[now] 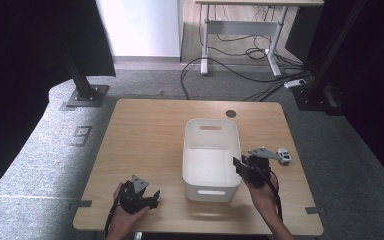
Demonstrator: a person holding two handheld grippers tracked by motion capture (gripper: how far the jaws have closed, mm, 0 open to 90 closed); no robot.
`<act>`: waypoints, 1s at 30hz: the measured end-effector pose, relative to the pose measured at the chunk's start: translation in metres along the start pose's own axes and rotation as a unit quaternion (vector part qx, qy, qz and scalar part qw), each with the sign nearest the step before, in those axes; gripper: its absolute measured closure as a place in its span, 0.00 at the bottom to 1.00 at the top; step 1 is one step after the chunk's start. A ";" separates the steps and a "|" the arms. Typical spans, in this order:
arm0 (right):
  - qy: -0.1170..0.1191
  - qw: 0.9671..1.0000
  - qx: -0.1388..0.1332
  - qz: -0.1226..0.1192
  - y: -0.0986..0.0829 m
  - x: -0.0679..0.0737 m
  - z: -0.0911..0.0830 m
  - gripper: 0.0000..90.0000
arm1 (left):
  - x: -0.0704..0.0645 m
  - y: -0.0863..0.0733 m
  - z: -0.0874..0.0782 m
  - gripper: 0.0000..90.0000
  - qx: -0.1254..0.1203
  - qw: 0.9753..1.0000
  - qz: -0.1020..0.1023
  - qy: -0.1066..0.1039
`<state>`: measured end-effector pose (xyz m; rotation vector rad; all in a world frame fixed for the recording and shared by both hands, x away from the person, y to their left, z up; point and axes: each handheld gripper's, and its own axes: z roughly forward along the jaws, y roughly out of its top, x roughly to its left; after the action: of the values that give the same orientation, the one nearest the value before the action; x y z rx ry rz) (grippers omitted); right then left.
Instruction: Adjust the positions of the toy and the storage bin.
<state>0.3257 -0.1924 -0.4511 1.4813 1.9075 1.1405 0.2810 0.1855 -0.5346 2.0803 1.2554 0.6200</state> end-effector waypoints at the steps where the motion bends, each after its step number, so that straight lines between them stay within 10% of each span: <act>1: 0.006 1.000 -0.002 0.004 -0.001 -0.003 0.001 0.57 | 0.000 0.000 0.001 0.17 0.001 1.000 -0.001 -0.001; 12: 0.051 0.997 -0.052 -0.037 0.000 -0.017 -0.016 0.30 | 0.001 0.001 0.002 0.17 0.001 1.000 0.000 -0.002; 30: 0.057 0.993 -0.083 -0.062 -0.015 -0.044 -0.045 0.30 | 0.002 0.002 0.001 0.17 0.001 1.000 0.000 0.004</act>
<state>0.2963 -0.2499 -0.4441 1.2167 1.8971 1.3156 0.2836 0.1862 -0.5340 2.0813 1.2623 0.6284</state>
